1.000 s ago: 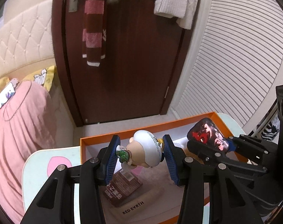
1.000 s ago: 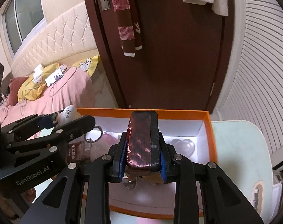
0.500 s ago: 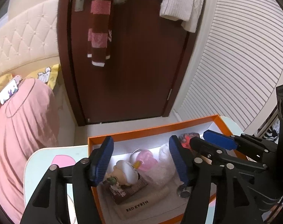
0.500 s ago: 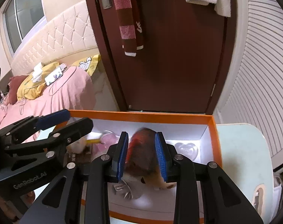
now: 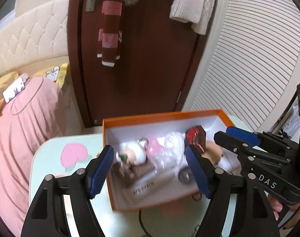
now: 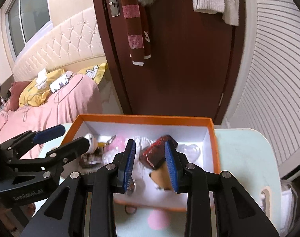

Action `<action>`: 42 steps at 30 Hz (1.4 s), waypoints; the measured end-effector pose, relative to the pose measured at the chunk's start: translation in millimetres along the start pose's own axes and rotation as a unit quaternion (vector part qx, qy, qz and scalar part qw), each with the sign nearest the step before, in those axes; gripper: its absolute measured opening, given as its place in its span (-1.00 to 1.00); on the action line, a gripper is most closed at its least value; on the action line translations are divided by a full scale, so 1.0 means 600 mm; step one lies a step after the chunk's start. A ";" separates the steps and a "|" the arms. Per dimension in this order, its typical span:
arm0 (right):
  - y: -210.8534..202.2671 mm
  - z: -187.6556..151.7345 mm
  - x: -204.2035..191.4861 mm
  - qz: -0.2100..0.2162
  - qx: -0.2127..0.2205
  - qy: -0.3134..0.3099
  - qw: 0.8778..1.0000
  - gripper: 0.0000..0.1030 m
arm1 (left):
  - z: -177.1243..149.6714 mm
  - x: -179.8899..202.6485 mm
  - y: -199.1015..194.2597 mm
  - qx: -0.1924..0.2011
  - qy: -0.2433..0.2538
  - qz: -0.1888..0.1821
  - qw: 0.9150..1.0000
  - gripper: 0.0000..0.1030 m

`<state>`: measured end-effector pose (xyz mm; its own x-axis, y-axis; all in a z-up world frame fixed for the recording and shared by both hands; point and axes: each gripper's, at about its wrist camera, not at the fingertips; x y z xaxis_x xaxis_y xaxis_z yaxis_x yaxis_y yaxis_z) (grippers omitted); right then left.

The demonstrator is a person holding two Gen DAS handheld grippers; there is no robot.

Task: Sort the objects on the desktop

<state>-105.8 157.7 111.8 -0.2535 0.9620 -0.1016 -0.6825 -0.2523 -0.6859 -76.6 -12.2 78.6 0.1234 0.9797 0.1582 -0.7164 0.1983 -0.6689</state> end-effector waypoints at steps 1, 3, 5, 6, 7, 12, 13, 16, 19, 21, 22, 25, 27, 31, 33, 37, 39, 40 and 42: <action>-0.004 -0.005 0.000 -0.002 -0.002 0.000 1.000 -0.37 | -0.006 0.001 -0.004 0.000 0.000 -0.001 1.000 0.48; -0.011 -0.017 -0.002 -0.006 -0.006 -0.002 1.000 -0.37 | -0.018 0.004 -0.012 -0.002 0.001 -0.002 1.000 0.48; -0.015 -0.027 -0.005 -0.010 -0.010 -0.003 1.000 -0.37 | -0.028 0.007 -0.017 -0.005 0.002 0.000 1.000 0.48; -0.017 -0.033 -0.006 -0.011 -0.013 -0.002 1.000 -0.37 | -0.034 0.008 -0.019 -0.007 0.002 0.000 1.000 0.48; -0.020 -0.038 -0.007 -0.012 -0.015 -0.001 1.000 -0.37 | -0.039 0.010 -0.022 -0.008 0.002 0.001 1.000 0.48; -0.039 -0.064 -0.018 -0.016 -0.015 -0.005 1.000 -0.37 | -0.069 0.025 -0.041 0.002 0.018 0.015 1.000 0.48; -0.043 -0.068 -0.020 -0.019 -0.012 -0.007 1.000 -0.36 | -0.072 0.028 -0.044 0.004 0.023 0.023 0.999 0.49; -0.051 -0.085 -0.026 -0.027 -0.011 -0.012 1.000 -0.34 | -0.083 0.034 -0.051 0.001 0.020 0.021 1.000 0.49; -0.050 -0.106 -0.028 -0.021 -0.024 -0.010 0.999 -0.34 | -0.099 0.038 -0.055 0.004 0.011 0.012 1.000 0.53; -0.045 -0.120 -0.030 -0.027 -0.032 -0.017 0.999 -0.34 | -0.114 0.039 -0.043 -0.003 0.015 0.029 0.999 0.54; -0.041 -0.127 -0.029 -0.031 -0.037 -0.016 0.999 -0.34 | -0.121 0.039 -0.038 -0.006 0.017 0.037 0.999 0.54; -0.027 -0.143 -0.024 -0.033 -0.052 -0.009 0.998 -0.34 | -0.139 0.036 -0.018 -0.022 0.013 0.055 0.998 0.54; -0.018 -0.154 -0.021 -0.033 -0.061 -0.005 0.998 -0.34 | -0.148 0.031 -0.003 -0.037 0.005 0.063 0.997 0.55; -0.006 -0.171 -0.019 -0.041 -0.065 -0.003 0.997 -0.23 | -0.159 0.027 0.019 -0.064 -0.008 0.075 0.995 0.66; -0.003 -0.174 -0.021 -0.056 -0.060 -0.008 0.997 -0.21 | -0.160 0.025 0.025 -0.073 -0.008 0.104 0.992 0.81; -0.004 -0.180 -0.010 -0.079 -0.042 0.008 0.996 0.14 | -0.163 0.013 0.028 -0.078 -0.025 0.119 0.989 0.99; -0.004 -0.182 -0.007 -0.088 -0.040 0.013 0.995 0.29 | -0.163 0.012 0.028 -0.078 -0.026 0.123 0.989 0.99; -0.003 -0.182 -0.006 -0.091 -0.041 0.014 0.995 0.29 | -0.164 0.011 0.028 -0.078 -0.026 0.124 0.989 0.99; -0.003 -0.182 -0.006 -0.091 -0.041 0.014 0.995 0.29 | -0.165 0.008 0.028 -0.078 -0.026 0.123 0.989 0.99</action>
<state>-28.9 166.2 34.9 -0.1107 0.9938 0.0108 -0.6568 -0.0650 -0.7512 -20.1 -1.0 -3.8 -0.0795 0.9968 0.0106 -0.6055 -0.0398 -0.7949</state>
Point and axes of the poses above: each gripper's, at about its wrist camera, not at the fingertips, and y roughly the way its jaws point, x to its right, z to its top, and after that the axes turned 1 degree about z, right-handed
